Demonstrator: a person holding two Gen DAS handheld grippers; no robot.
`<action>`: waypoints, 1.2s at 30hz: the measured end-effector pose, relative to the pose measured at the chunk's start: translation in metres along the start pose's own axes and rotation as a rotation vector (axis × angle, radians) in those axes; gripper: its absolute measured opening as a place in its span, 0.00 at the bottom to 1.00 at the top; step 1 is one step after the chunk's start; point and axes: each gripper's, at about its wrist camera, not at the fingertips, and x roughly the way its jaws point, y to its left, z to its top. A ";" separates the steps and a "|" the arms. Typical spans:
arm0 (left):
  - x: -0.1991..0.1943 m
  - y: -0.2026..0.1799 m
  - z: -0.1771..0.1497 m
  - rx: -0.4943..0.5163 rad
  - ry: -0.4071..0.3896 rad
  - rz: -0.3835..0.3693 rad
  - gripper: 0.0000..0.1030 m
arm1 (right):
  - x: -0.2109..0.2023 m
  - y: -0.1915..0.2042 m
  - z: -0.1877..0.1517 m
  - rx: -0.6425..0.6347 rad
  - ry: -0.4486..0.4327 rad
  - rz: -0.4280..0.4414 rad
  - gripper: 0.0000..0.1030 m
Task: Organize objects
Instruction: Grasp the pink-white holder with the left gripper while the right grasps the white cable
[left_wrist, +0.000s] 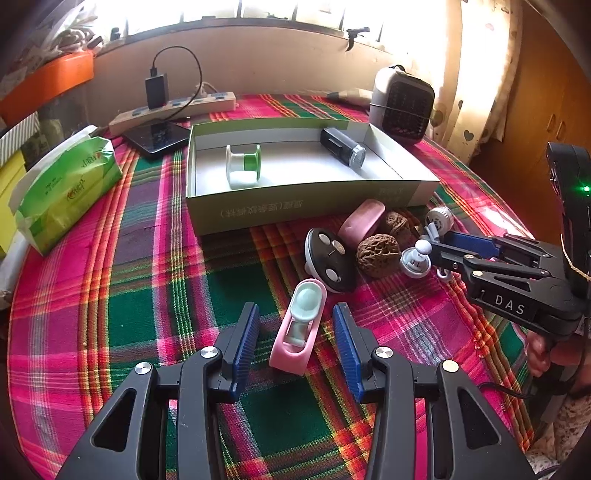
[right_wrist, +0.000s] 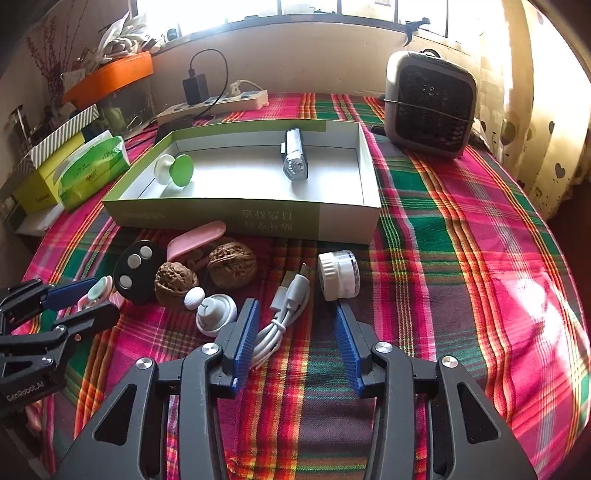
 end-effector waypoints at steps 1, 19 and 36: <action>0.000 -0.001 0.000 0.005 0.001 0.008 0.39 | 0.000 0.002 0.000 -0.008 0.001 -0.006 0.37; 0.000 0.001 -0.001 -0.032 0.001 0.055 0.24 | -0.002 0.010 -0.001 -0.052 -0.003 0.016 0.17; 0.000 0.004 -0.001 -0.058 -0.003 0.081 0.15 | -0.003 0.008 -0.001 -0.048 -0.003 0.023 0.17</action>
